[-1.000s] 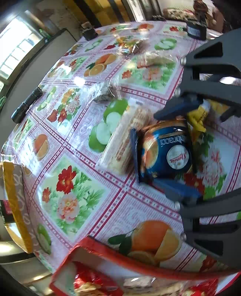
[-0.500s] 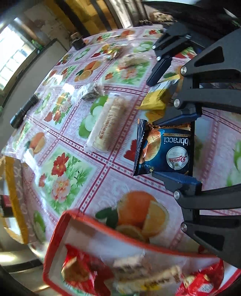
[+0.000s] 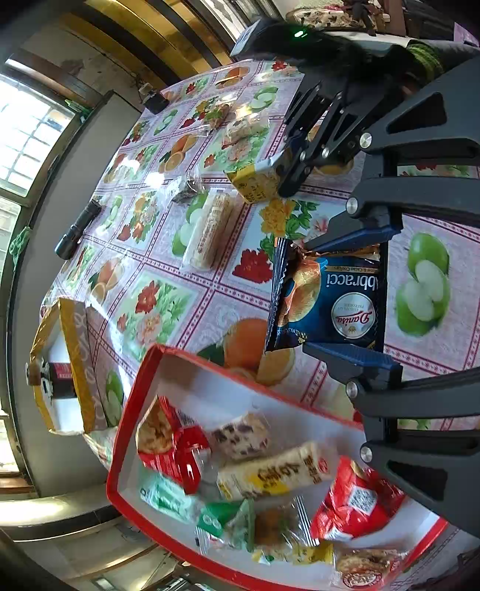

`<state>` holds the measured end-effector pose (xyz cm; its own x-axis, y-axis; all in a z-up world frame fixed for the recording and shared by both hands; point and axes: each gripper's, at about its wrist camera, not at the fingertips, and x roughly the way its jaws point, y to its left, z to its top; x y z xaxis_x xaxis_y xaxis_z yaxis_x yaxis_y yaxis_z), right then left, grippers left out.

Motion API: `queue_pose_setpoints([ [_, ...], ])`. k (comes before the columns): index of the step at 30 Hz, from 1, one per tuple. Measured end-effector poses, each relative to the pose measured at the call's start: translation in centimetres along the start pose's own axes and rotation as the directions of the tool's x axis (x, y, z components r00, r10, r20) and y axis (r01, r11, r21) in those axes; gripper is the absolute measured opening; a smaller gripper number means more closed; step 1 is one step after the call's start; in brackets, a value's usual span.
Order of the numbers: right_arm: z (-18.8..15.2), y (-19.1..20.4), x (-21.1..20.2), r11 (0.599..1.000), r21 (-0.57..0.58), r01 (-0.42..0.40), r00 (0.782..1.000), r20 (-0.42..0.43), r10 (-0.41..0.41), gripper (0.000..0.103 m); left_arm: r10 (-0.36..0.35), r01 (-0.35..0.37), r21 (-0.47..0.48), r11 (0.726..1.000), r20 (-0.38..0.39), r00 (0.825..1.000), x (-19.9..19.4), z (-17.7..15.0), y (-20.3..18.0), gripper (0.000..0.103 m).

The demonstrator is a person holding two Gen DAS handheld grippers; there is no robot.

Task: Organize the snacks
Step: 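Carry the blue Abbracci pack and yellow pack over the red-rimmed tray with both tools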

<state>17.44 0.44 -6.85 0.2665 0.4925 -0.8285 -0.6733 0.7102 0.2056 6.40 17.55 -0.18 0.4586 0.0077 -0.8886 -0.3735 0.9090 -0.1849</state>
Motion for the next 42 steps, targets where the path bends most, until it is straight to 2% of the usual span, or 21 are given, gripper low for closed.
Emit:
queue_pose_setpoints([
  [1, 0.4, 0.1, 0.4, 1.000, 0.018, -0.007, 1.000, -0.003, 0.007, 0.036, 0.001, -0.001, 0.000, 1.000, 0.001, 1.000, -0.1, -0.2, 0.1, 0.046],
  [6, 1.1, 0.2, 1.3, 0.995, 0.089, 0.039, 0.999, 0.034, -0.042, 0.037, 0.004, -0.004, 0.000, 1.000, -0.006, 1.000, -0.4, -0.9, 0.8, 0.046],
  [8, 1.5, 0.3, 1.5, 0.993, 0.110, 0.053, 0.998, 0.030, -0.057, 0.027, 0.007, -0.007, 0.006, 1.000, -0.007, 1.000, -0.6, -1.2, 0.9, 0.046],
  [9, 1.6, 0.2, 1.4, 0.989, 0.132, 0.062, 0.998, 0.023, -0.066, 0.017, 0.015, -0.015, 0.010, 1.000, -0.002, 1.000, -0.7, -1.4, 1.0, 0.046],
  [12, 1.3, 0.0, -0.1, 0.979, 0.193, 0.059, 0.995, 0.063, -0.073, 0.015, 0.047, -0.048, 0.033, 0.998, 0.032, 0.998, -1.4, -2.0, 1.1, 0.046],
  [17, 0.2, 1.7, -3.7, 0.973, 0.230, -0.027, 0.986, 0.164, -0.011, 0.015, 0.079, -0.085, 0.070, 0.994, 0.082, 0.994, -2.7, -2.9, 1.1, 0.046],
  [22, -1.6, 4.8, -6.8, 0.969, 0.216, -0.119, 0.971, 0.227, 0.068, 0.016, 0.144, -0.159, 0.089, 0.983, 0.152, 0.978, -4.5, -3.8, 1.5, 0.046],
  [27, -2.8, 7.8, -8.1, 0.966, 0.189, -0.176, 0.961, 0.248, 0.126, 0.016, 0.198, -0.218, 0.082, 0.973, 0.202, 0.959, -5.9, -4.6, 2.6, 0.046],
  [33, -3.4, 11.0, -8.1, 0.970, 0.137, -0.200, 0.958, 0.235, 0.164, 0.016, 0.232, -0.251, 0.056, 0.967, 0.228, 0.946, -6.9, -5.4, 4.5, 0.046],
  [42, -2.4, 14.1, -7.4, 0.972, 0.080, -0.220, 0.956, 0.217, 0.199, 0.016, 0.261, -0.270, 0.006, 0.963, 0.232, 0.937, -7.3, -5.7, 7.3, 0.046],
])
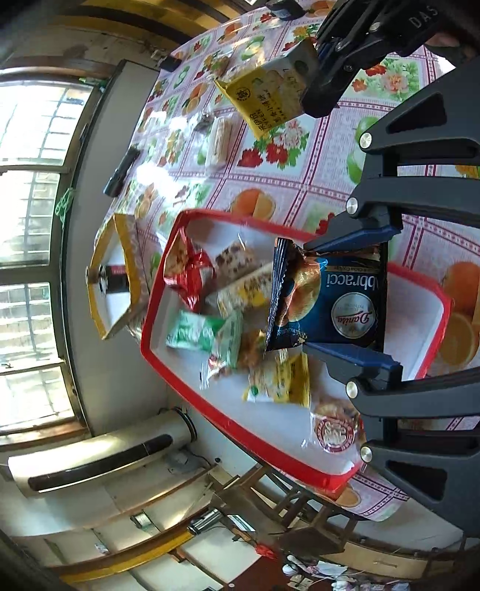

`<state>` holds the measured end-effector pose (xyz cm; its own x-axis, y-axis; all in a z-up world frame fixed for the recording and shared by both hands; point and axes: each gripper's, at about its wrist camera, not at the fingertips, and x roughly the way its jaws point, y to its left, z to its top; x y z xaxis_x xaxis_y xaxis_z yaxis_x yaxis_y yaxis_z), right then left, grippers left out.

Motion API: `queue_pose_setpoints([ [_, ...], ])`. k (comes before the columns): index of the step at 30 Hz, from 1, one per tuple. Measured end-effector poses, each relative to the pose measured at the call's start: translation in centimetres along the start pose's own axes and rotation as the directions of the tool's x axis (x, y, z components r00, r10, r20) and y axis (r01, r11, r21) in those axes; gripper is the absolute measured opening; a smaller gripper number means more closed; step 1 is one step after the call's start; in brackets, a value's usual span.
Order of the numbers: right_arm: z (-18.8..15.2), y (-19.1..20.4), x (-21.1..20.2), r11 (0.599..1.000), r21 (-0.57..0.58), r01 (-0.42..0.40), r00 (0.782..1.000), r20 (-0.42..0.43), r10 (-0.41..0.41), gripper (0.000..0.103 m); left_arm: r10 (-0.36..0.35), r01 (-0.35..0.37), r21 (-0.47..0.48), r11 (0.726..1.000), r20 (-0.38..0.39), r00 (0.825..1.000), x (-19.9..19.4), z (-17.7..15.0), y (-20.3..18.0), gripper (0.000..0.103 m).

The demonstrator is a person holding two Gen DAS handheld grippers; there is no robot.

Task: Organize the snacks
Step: 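Carry the blue Abbracci pack and yellow pack over the red-rimmed tray with both tools, then lower both packs into the tray and open both tools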

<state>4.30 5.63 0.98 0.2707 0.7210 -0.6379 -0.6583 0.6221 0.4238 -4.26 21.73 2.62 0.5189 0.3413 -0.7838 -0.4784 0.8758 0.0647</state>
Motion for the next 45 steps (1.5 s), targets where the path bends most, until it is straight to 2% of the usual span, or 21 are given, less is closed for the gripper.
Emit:
queue_pose_setpoints([
  [16, 1.1, 2.9, 3.1, 0.998, -0.046, -0.034, 0.999, -0.036, 0.032, 0.016, 0.032, -0.032, -0.065, 0.997, -0.011, 0.999, 1.4, 0.4, 3.7, 0.046],
  [28, 2.3, 2.7, 6.2, 0.999, -0.041, -0.035, 0.997, -0.070, 0.032, 0.016, 0.064, -0.067, -0.117, 0.991, -0.033, 0.997, 3.2, 1.1, 6.6, 0.046],
  [45, 5.3, 5.6, 13.2, 0.990, -0.102, -0.097, 0.986, -0.146, 0.082, 0.016, 0.130, -0.136, -0.148, 0.979, -0.052, 0.990, 6.0, 3.1, 9.1, 0.046],
])
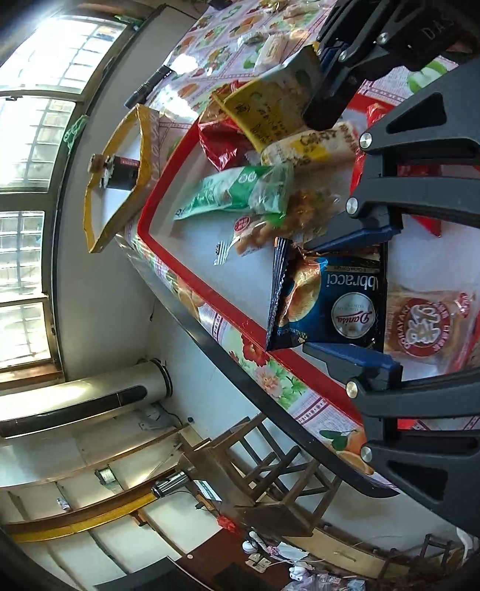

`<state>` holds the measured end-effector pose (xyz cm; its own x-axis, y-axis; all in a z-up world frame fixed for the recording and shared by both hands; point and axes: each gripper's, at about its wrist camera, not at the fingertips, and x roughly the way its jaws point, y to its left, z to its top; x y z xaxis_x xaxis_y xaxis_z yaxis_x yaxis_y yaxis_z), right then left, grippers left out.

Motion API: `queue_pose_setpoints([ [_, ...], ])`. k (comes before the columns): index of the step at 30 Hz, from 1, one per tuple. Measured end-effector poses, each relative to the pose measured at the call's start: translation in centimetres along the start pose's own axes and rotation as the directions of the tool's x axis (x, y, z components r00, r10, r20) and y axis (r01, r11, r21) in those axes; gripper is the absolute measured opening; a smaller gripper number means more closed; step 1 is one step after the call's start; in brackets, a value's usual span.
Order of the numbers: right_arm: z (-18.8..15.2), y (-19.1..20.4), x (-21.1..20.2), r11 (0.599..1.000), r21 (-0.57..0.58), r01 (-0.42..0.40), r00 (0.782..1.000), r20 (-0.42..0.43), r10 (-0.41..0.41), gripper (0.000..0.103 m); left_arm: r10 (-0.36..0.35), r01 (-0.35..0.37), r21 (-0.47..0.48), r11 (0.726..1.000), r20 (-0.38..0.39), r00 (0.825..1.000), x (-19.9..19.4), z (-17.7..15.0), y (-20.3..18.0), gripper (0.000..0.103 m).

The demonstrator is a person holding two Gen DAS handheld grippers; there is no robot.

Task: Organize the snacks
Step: 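Lower both packs into the tray and open both tools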

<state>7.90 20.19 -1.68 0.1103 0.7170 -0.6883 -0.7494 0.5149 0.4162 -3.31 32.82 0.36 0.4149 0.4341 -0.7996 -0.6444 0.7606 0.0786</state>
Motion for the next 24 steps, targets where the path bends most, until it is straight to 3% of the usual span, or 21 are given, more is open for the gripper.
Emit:
queue_pose_setpoints([
  [10, 0.7, -0.3, 3.1, 1.000, -0.001, -0.011, 0.999, -0.050, 0.011, 0.016, 0.010, -0.010, 0.000, 1.000, -0.016, 1.000, 1.2, 0.1, 0.2, 0.046],
  [20, 0.6, -0.1, 3.6, 1.000, -0.014, 0.011, 0.998, -0.062, -0.012, 0.017, 0.007, -0.007, 0.004, 1.000, -0.017, 1.000, 1.3, 0.3, 0.1, 0.050],
  [24, 0.5, -0.1, 2.7, 0.999, -0.027, 0.023, 0.999, -0.045, -0.024, 0.026, -0.004, 0.004, -0.009, 1.000, -0.017, 1.000, 0.8, 0.4, 0.2, 0.055],
])
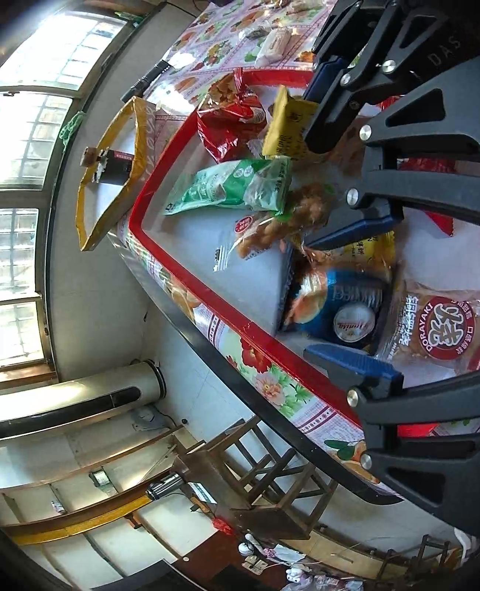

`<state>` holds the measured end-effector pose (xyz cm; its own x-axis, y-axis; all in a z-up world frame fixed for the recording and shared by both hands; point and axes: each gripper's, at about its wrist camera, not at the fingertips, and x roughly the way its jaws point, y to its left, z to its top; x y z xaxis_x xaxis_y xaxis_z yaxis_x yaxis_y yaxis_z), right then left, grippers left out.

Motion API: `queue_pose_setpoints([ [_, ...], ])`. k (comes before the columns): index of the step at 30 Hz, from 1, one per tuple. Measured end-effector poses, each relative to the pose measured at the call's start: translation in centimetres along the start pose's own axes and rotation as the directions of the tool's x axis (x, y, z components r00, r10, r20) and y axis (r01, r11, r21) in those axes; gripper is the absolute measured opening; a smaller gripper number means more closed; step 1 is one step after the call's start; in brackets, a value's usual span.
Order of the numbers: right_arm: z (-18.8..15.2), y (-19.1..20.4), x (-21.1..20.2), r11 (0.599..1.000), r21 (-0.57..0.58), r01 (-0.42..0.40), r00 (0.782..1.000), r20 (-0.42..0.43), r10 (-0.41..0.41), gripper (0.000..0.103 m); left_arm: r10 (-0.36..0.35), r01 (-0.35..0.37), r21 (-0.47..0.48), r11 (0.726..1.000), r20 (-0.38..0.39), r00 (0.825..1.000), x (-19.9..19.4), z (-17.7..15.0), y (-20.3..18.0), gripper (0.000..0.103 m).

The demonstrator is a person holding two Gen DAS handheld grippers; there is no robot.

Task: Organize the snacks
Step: 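Lower both packs into the tray and open both tools, then withdraw both open tools from the tray toward the remaining snacks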

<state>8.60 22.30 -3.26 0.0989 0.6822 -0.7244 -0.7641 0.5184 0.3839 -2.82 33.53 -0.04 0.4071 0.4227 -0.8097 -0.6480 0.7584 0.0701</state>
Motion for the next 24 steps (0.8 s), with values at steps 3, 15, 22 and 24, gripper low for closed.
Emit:
queue_pose_setpoints([
  [3, -0.1, 0.0, -1.0, 1.000, 0.001, 0.004, 1.000, 0.014, -0.004, 0.035, -0.003, 0.003, -0.008, 1.000, 0.019, 1.000, -0.8, 0.1, 0.1, 0.060],
  [15, -3.0, -4.1, -7.3, 0.994, 0.094, 0.064, 0.993, 0.094, -0.072, 0.048, -0.060, 0.057, 0.056, 0.997, 0.056, 0.997, -3.5, -0.7, -3.4, 0.068],
  [22, -5.6, -8.6, -10.5, 0.974, 0.188, 0.125, 0.984, 0.103, -0.146, 0.049, -0.099, 0.093, 0.113, 0.989, 0.046, 0.994, -4.8, -1.4, -6.7, 0.068],
  [24, -6.4, -10.0, -11.4, 0.966, 0.211, 0.150, 0.979, 0.102, -0.174, 0.051, -0.129, 0.123, 0.138, 0.983, 0.040, 0.991, -5.2, -1.4, -8.1, 0.068],
])
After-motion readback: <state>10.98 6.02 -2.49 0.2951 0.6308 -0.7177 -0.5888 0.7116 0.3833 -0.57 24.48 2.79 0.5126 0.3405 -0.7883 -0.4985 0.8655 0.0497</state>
